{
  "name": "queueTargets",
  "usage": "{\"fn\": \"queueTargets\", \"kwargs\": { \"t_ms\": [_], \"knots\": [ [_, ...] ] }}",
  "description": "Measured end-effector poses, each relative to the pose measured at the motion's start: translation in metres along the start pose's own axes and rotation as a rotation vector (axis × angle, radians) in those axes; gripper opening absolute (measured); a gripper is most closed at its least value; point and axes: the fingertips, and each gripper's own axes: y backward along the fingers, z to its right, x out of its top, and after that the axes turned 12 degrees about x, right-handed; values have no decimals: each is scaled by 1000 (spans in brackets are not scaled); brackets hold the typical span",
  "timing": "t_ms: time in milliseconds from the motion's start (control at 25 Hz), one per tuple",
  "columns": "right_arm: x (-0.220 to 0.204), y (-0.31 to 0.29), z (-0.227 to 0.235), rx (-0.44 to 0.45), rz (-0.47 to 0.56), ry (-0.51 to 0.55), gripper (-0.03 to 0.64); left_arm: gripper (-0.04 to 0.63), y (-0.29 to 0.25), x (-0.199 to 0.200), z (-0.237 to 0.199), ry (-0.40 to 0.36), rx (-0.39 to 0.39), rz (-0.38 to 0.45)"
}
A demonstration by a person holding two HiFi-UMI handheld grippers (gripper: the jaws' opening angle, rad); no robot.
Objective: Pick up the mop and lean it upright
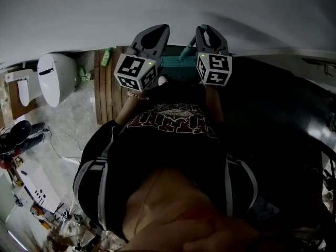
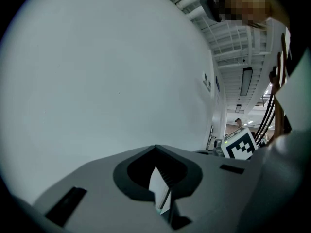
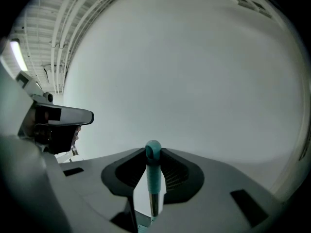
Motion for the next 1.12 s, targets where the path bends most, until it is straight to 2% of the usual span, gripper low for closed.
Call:
{"fn": "queueTargets", "kwargs": {
  "t_ms": [320,1120],
  "knots": [
    [7,-35,12,-4,-3,-6,104,37,-7,2,-8,33,-16,1],
    [14,-72,30,-23,-24,-9,105,37,-12,6,-13,27,-9,9]
  ]
}}
